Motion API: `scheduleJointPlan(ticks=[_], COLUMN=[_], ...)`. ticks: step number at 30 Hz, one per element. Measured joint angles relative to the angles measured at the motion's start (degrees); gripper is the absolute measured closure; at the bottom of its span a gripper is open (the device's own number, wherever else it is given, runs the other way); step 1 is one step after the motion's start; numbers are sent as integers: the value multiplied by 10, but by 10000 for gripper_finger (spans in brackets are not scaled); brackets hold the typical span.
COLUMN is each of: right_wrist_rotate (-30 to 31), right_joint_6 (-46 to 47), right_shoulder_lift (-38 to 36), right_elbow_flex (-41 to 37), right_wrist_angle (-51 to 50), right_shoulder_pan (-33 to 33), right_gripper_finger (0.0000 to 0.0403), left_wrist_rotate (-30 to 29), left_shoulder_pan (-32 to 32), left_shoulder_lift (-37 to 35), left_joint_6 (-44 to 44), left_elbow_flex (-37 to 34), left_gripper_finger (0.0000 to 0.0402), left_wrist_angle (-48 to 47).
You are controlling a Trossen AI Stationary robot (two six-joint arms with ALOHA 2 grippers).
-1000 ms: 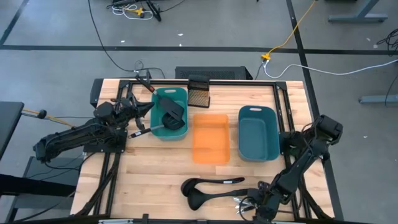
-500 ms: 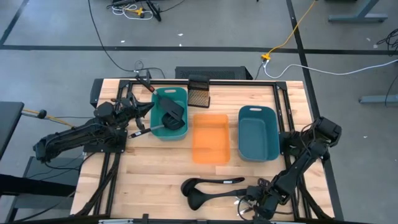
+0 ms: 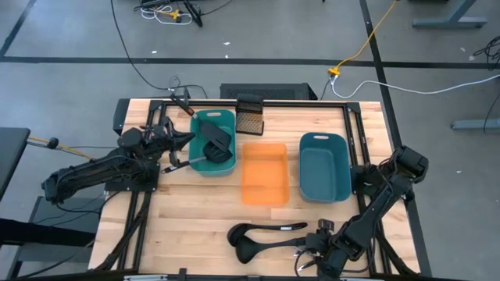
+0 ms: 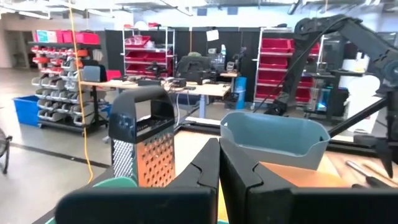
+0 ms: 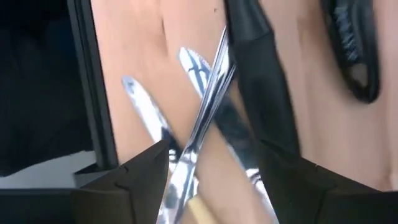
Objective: Pick & Place Kitchen Items
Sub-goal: Adjust the top black serving spoon
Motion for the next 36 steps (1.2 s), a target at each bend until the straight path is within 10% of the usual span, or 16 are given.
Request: scheduleJointPlan(ticks=[8, 17, 36], right_wrist_rotate=[10, 30, -4], right_joint_6=[-54, -108, -116], right_shoulder_lift=[0, 0, 0], right_elbow_flex=[-12, -14, -14], right_wrist_angle=[-3, 18, 8], right_shoulder_pan=[-40, -44, -42], right_gripper_finger=[199, 392, 278], left_wrist_rotate=[-19, -20, -30], left_shoulder_pan=[0, 0, 0], left_shoulder_lift=[0, 0, 0], left_joint_6=[-4, -8, -4], left_elbow_flex=[0, 0, 0], left_gripper_finger=[394, 394, 394], left_wrist_angle=[9, 6, -11])
